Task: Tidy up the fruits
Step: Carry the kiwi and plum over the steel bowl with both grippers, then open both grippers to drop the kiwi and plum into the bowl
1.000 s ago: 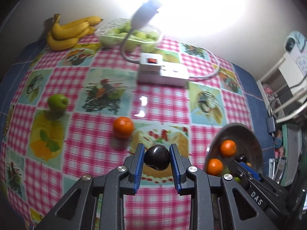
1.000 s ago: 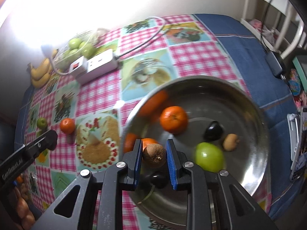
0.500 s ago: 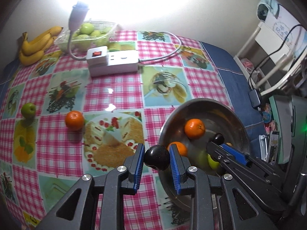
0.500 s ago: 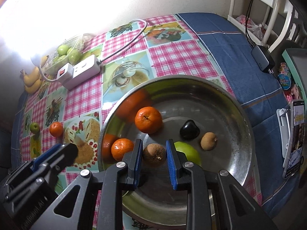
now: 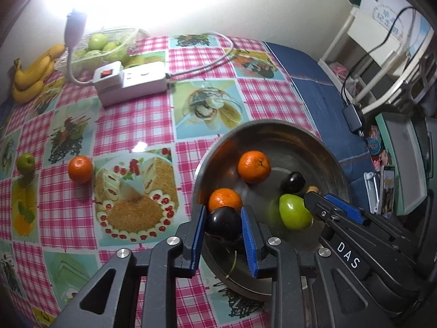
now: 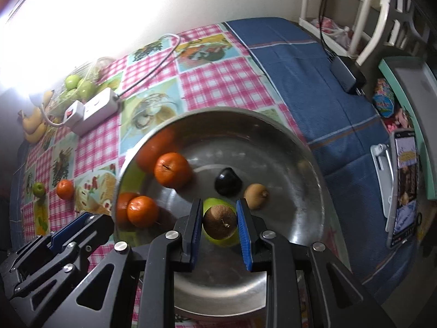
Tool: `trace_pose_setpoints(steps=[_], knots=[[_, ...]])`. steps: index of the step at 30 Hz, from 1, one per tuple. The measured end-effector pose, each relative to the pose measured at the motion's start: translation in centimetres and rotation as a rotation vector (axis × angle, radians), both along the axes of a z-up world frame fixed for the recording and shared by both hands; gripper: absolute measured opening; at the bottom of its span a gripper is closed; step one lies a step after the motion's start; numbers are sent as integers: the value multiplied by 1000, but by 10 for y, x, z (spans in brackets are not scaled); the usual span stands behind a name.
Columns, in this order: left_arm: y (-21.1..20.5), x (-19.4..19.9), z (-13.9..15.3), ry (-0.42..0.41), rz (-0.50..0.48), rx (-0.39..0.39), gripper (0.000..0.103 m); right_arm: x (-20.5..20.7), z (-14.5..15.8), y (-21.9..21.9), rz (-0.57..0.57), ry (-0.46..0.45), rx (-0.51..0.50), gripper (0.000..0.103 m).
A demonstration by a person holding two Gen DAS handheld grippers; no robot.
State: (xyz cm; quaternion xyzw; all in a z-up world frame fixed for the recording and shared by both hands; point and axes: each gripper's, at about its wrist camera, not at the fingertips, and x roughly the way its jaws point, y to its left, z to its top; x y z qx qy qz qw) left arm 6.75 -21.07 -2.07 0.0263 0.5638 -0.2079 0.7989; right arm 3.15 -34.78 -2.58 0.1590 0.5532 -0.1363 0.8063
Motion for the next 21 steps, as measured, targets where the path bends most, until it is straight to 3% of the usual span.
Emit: trace_pose_setpoints(steps=[16, 21], knots=[[-29, -10, -30, 74, -75, 40, 29, -32, -22, -8, -13, 78, 22, 26], [-29, -5, -40, 121, -69, 8, 29, -31, -26, -8, -4, 91, 25, 26]])
